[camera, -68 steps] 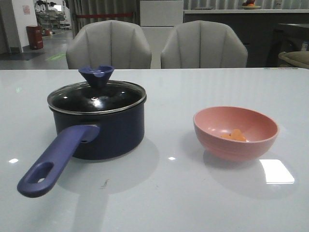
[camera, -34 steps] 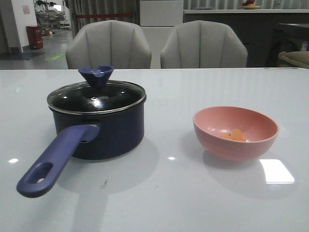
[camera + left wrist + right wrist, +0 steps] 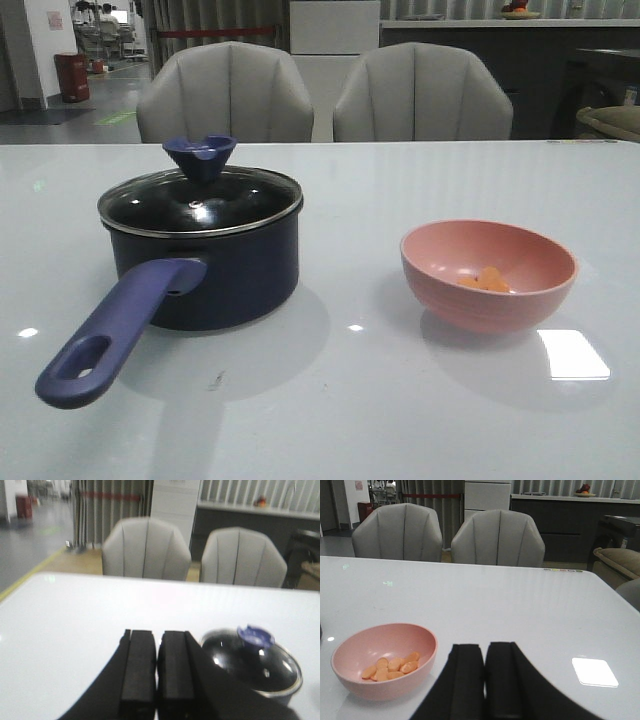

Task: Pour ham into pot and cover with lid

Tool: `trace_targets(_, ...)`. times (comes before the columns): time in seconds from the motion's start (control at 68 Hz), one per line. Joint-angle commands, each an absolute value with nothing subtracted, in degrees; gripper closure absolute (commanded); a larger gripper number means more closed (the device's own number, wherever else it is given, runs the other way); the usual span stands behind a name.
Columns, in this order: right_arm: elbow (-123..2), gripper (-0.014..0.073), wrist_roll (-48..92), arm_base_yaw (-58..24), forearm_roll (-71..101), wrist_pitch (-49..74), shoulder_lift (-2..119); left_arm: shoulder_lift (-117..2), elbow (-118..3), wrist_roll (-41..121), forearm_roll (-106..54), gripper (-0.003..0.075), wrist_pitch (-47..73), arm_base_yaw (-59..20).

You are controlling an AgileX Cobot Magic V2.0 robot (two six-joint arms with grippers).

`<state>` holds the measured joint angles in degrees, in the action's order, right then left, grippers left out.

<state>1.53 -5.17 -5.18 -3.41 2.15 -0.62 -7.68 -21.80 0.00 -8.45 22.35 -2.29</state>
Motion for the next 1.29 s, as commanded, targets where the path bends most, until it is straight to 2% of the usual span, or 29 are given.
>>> trace_targets(0.0, 1.2, 0.0428, -5.0, -4.9, -4.1, -2.1, -1.7, -10.0, -24.1, -0.8, -9.5, 0.0607, 20.4, -2.2)
trace_targets(0.235, 1.2, 0.0428, -5.0, -4.9, -4.1, -2.1, -1.7, -10.7, -22.3, -0.8, -9.3, 0.0605, 17.7, -2.2)
trace_targets(0.323, 1.2, 0.0428, -5.0, -4.9, -4.1, -2.1, -1.7, -10.9, -22.5, -0.8, -9.0, 0.0570, 18.3, -2.2)
trace_targets(0.367, 1.2, 0.0428, -5.0, -4.9, -4.1, -2.1, -1.7, -11.2, -22.7, -0.8, -8.1, 0.0498, 18.4, -2.2)
trace_targets(0.382, 1.2, 0.0428, -5.0, -4.9, -4.1, -2.1, -1.7, -11.2, -22.7, -0.8, -8.1, 0.0498, 18.4, -2.2)
trace_targets(0.397, 1.2, 0.0428, -5.0, -4.9, -4.1, -2.1, -1.7, -11.5, -22.8, -0.8, -7.8, 0.0452, 18.4, -2.2)
trace_targets(0.412, 1.2, 0.0428, -5.0, -4.9, -4.1, -2.1, -1.7, -11.5, -22.8, -0.8, -7.6, 0.0452, 18.5, -2.2)
trace_targets(0.426, 1.2, 0.0428, -5.0, -4.9, -4.1, -2.1, -1.7, -11.6, -22.8, -0.8, -7.4, 0.0399, 18.5, -2.2)
trace_targets(0.544, 1.2, 0.0428, -5.0, -4.9, -4.1, -2.1, -1.7, -12.6, -22.8, -0.8, -7.4, 0.0171, 18.5, -2.4)
trace_targets(0.617, 1.2, 0.0428, -5.0, -4.9, -4.1, -2.1, -1.7, -13.8, -23.2, -0.8, -7.4, 0.0096, 18.9, -3.3)
trace_targets(0.867, 1.2, 0.0428, -5.0, -4.9, -4.1, -2.1, -1.7, -24.1, -31.4, -0.8, -7.2, 0.0106, 25.9, -5.5)
trace_targets(1.279, 1.2, 0.0428, -5.0, -4.9, -4.1, -2.1, -1.7, -54.3, -52.9, -0.7, -14.4, 0.0106, 34.8, -6.5)
